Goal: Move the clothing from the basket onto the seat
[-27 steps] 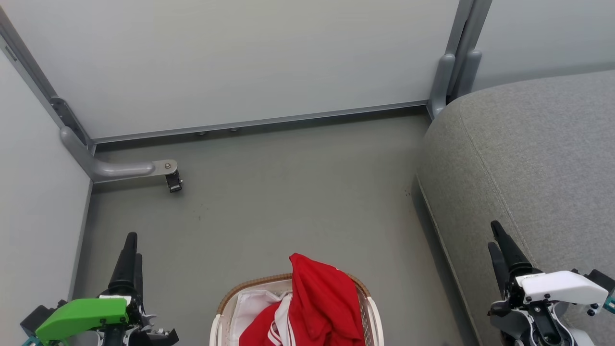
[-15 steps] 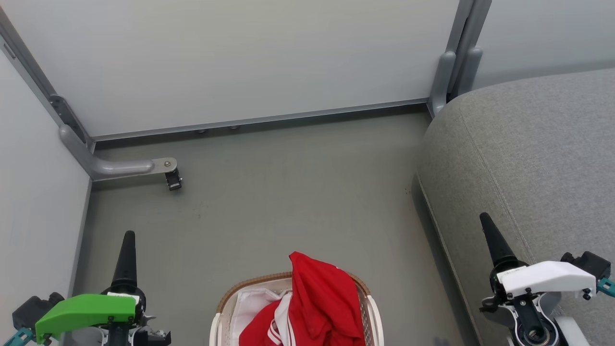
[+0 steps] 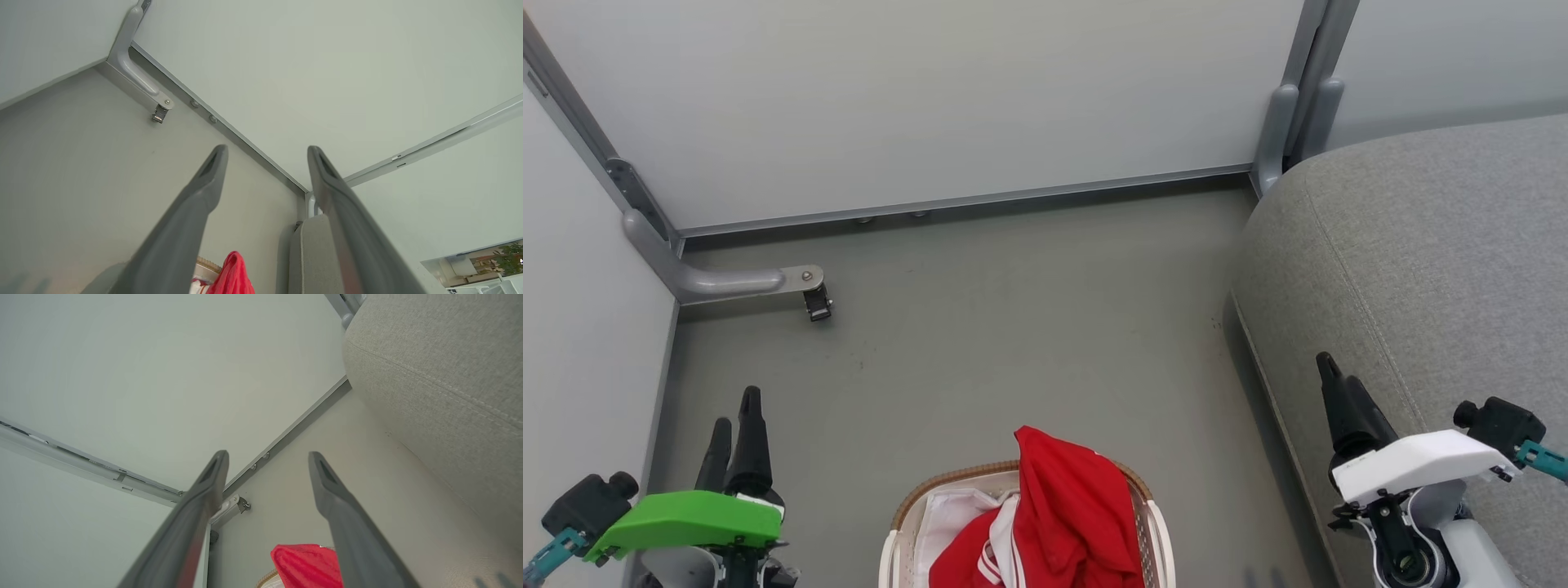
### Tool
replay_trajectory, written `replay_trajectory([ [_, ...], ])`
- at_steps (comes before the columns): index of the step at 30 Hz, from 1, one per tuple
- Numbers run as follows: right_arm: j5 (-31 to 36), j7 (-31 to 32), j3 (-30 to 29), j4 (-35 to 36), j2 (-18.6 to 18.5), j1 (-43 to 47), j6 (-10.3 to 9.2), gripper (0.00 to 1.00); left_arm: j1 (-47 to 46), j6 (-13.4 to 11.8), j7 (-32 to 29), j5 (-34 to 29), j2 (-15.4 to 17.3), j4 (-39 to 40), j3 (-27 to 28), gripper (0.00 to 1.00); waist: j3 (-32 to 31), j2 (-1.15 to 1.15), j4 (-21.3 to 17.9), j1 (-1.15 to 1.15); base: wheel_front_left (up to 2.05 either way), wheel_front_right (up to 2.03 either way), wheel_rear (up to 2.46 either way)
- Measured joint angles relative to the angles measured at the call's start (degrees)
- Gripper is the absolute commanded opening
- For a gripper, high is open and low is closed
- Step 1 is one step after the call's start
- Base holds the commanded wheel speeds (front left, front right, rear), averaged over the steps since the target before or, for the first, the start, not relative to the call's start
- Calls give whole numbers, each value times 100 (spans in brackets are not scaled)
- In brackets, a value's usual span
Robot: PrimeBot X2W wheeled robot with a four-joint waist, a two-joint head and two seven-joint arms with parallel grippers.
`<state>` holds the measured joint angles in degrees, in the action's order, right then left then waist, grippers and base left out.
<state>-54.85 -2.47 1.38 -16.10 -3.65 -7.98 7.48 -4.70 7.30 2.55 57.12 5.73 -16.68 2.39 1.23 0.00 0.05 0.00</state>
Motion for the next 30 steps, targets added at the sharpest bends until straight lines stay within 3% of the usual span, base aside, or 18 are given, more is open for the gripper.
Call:
replay_trajectory([
  [15,1454,-277,242,-135,14,-95,0,100,-1,0,282,-1494,77,41,-194,100,22,0,-14,0,0,0,0],
  [30,2579,-527,390,-375,32,-149,0,100,9,0,517,-2595,91,62,-279,100,29,0,-26,0,0,0,0],
])
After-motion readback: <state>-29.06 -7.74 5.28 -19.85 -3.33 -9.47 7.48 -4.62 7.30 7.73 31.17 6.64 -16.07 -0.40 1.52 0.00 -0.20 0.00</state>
